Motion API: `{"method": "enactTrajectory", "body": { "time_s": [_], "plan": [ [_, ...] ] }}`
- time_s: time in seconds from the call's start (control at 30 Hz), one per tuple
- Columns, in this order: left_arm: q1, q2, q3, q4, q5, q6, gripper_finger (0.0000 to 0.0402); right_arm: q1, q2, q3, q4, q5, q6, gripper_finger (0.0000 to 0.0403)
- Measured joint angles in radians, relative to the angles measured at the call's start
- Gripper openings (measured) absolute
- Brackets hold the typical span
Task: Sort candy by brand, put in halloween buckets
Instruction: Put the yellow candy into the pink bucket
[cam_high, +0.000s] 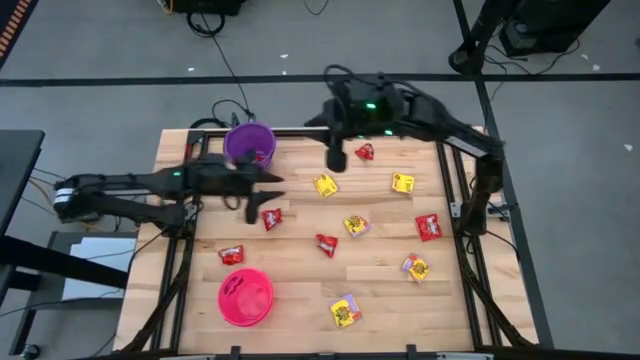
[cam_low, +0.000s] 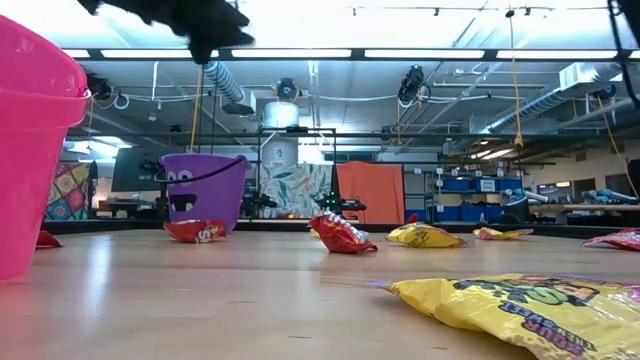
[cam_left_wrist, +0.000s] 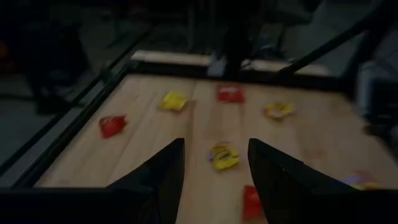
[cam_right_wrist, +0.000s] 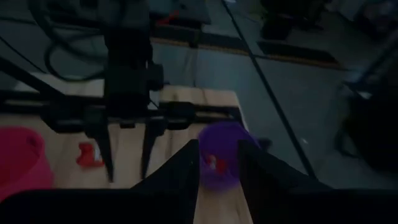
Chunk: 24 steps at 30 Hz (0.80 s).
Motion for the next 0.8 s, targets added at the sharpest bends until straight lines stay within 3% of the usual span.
{"method": "enactTrajectory", "body": {
  "time_s": [0.27,0.4,0.6,0.8],
  "plan": [
    [0.024,0.318,0.000,0.242,-0.037,0.059,0.0183,0.107,-0.060,-0.001,-0.239,0.163,0.120,0.0119],
    [0.045,0.431,0.000,0.291,-0.120,0.116,0.0183,0.158,-0.069,-0.001,-0.319,0.229,0.179,0.0118],
    [0.074,0.566,0.012,0.344,-0.168,0.129,0.0183,0.220,-0.076,-0.001,-0.355,0.283,0.223,0.0118],
    [0.089,0.692,0.105,0.334,-0.179,0.087,0.0183,0.267,-0.096,-0.001,-0.355,0.359,0.225,0.0118]
  ]
}}
